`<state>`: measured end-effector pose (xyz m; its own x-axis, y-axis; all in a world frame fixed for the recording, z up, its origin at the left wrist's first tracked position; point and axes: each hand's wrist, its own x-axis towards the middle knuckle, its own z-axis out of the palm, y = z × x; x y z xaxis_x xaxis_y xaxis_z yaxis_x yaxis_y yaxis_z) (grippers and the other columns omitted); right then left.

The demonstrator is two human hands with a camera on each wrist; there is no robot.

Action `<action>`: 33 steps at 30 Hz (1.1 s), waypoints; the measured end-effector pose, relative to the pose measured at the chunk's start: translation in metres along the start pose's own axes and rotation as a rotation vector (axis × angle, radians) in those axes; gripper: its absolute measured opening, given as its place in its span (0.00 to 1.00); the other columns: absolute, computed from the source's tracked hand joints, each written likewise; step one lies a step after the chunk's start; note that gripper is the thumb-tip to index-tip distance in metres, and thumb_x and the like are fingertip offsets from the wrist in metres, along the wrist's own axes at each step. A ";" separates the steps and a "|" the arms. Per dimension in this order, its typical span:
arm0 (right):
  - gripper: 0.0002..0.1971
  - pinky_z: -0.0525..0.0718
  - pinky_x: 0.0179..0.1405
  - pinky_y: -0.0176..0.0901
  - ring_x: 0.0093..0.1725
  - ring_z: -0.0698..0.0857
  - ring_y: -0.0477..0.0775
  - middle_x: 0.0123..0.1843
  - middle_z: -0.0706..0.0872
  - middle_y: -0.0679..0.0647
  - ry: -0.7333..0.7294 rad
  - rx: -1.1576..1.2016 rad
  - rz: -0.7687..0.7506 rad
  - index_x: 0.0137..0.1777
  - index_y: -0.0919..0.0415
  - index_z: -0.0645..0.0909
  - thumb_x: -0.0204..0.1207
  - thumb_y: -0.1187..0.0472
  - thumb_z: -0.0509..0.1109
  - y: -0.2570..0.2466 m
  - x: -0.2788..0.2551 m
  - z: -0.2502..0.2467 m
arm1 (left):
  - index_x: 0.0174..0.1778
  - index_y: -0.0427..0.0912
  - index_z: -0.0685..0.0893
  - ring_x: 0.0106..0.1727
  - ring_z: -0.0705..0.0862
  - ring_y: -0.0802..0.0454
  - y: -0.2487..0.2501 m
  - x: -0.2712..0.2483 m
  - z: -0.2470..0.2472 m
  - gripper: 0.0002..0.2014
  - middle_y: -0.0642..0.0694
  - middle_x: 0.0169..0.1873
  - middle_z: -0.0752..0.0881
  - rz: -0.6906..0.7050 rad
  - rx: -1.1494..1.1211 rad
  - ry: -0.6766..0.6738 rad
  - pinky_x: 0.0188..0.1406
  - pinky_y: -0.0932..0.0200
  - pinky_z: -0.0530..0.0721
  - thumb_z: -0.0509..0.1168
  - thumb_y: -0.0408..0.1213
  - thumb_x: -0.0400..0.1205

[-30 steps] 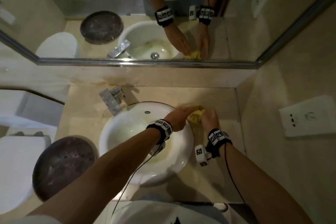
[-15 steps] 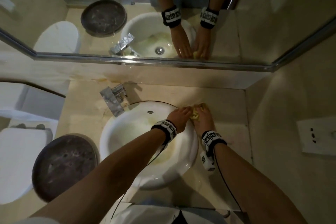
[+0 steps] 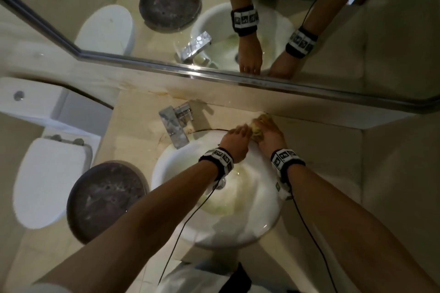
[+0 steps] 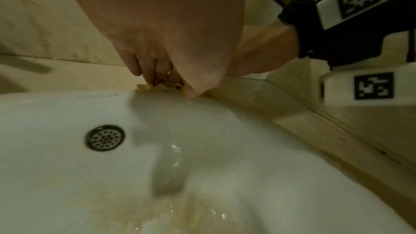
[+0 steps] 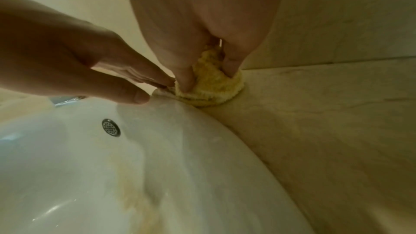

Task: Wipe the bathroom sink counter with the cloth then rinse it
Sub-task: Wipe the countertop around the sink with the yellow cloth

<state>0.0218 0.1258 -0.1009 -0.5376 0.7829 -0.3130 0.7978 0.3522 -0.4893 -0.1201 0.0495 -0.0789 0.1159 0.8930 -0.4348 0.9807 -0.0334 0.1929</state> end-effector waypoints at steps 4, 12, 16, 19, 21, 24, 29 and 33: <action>0.26 0.55 0.83 0.44 0.88 0.55 0.60 0.88 0.60 0.60 -0.057 -0.075 -0.027 0.83 0.59 0.69 0.86 0.58 0.64 -0.018 0.018 0.002 | 0.86 0.37 0.57 0.85 0.60 0.41 -0.021 -0.005 -0.002 0.33 0.37 0.85 0.59 -0.019 -0.003 0.026 0.82 0.48 0.63 0.59 0.38 0.84; 0.28 0.59 0.85 0.46 0.87 0.58 0.56 0.87 0.63 0.55 -0.162 -0.120 -0.049 0.82 0.50 0.71 0.84 0.45 0.63 -0.032 0.047 0.025 | 0.86 0.35 0.56 0.84 0.62 0.40 -0.044 -0.017 0.002 0.33 0.36 0.84 0.61 -0.068 0.022 0.058 0.80 0.48 0.64 0.57 0.39 0.85; 0.27 0.54 0.86 0.45 0.88 0.57 0.57 0.88 0.62 0.56 -0.185 -0.116 -0.103 0.83 0.52 0.70 0.84 0.55 0.66 -0.042 0.053 0.028 | 0.85 0.35 0.57 0.83 0.63 0.40 -0.051 -0.022 0.000 0.32 0.36 0.83 0.63 -0.107 0.027 0.085 0.80 0.47 0.64 0.57 0.39 0.85; 0.26 0.54 0.86 0.44 0.88 0.56 0.57 0.88 0.62 0.53 -0.165 -0.099 -0.109 0.83 0.49 0.71 0.84 0.57 0.67 -0.052 0.056 0.031 | 0.85 0.34 0.57 0.84 0.62 0.40 -0.058 -0.026 0.000 0.32 0.36 0.83 0.63 -0.144 0.023 0.085 0.81 0.46 0.64 0.57 0.40 0.86; 0.26 0.56 0.86 0.44 0.88 0.57 0.58 0.87 0.63 0.54 -0.150 -0.051 -0.151 0.81 0.52 0.73 0.83 0.63 0.68 -0.061 0.057 0.033 | 0.84 0.34 0.58 0.83 0.63 0.40 -0.063 -0.029 0.001 0.33 0.35 0.83 0.64 -0.178 0.026 0.078 0.81 0.46 0.64 0.60 0.43 0.86; 0.27 0.60 0.85 0.45 0.87 0.59 0.56 0.87 0.64 0.54 -0.147 -0.046 -0.174 0.79 0.52 0.75 0.81 0.65 0.70 -0.083 0.066 0.036 | 0.84 0.33 0.58 0.82 0.64 0.38 -0.071 -0.036 0.002 0.37 0.34 0.82 0.64 -0.261 0.016 0.078 0.81 0.45 0.64 0.63 0.49 0.85; 0.26 0.66 0.83 0.49 0.83 0.65 0.62 0.83 0.71 0.57 -0.136 -0.020 -0.241 0.76 0.52 0.79 0.77 0.62 0.73 -0.111 0.077 0.048 | 0.84 0.28 0.52 0.84 0.58 0.32 -0.077 -0.041 0.009 0.32 0.28 0.83 0.57 -0.349 -0.020 0.057 0.85 0.41 0.54 0.55 0.37 0.87; 0.25 0.70 0.76 0.50 0.74 0.72 0.67 0.74 0.76 0.60 -0.078 -0.114 -0.324 0.72 0.58 0.81 0.73 0.67 0.73 -0.117 0.078 0.046 | 0.84 0.27 0.51 0.84 0.56 0.31 -0.075 -0.042 0.014 0.33 0.27 0.83 0.56 -0.368 -0.092 0.079 0.85 0.40 0.53 0.55 0.37 0.87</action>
<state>-0.1258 0.1220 -0.1056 -0.7835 0.5813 -0.2195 0.6053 0.6342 -0.4811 -0.1963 0.0081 -0.0880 -0.2571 0.8697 -0.4214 0.9357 0.3330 0.1164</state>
